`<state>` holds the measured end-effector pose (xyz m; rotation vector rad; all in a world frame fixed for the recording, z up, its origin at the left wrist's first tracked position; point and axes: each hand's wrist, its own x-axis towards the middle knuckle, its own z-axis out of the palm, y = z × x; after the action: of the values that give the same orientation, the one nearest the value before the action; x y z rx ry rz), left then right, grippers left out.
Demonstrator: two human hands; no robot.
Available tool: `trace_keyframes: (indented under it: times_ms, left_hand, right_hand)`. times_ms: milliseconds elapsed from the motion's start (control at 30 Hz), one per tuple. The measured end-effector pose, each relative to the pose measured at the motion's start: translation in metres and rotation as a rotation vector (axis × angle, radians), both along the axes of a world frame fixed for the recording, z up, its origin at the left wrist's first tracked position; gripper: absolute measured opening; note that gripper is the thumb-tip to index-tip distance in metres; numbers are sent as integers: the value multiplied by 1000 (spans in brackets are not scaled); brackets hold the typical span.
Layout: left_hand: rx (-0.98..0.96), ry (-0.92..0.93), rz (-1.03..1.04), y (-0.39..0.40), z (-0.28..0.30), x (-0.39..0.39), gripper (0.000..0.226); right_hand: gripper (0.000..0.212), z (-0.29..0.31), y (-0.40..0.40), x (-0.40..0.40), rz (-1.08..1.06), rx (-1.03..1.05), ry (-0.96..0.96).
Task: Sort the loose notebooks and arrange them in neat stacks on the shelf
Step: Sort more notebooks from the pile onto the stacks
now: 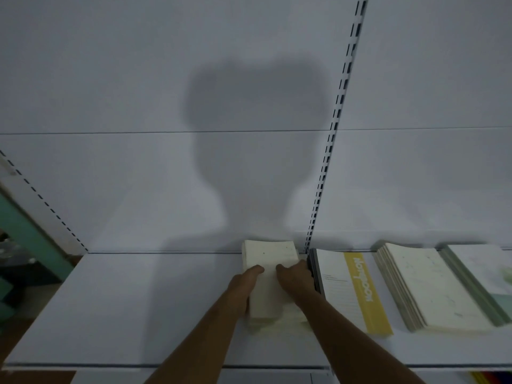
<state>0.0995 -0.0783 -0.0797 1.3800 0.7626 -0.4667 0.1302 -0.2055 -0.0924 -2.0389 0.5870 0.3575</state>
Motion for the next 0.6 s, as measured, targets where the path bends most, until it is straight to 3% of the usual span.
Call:
trace_keyframes:
  times_ms: [167, 300, 467, 600]
  left_hand:
    - [-157, 75, -55, 8, 4, -6, 44]
    - [-146, 38, -83, 17, 0, -19, 48]
    - [-208, -280, -129, 30, 0, -39, 43]
    - [-152, -539, -95, 37, 3, -47, 64]
  right_hand:
    - [72, -2, 5, -6, 18, 51, -22]
    - [76, -6, 9, -17, 60, 25, -13]
    - [77, 2, 10, -21, 11, 111, -107]
    - [60, 16, 14, -18, -97, 463, -318]
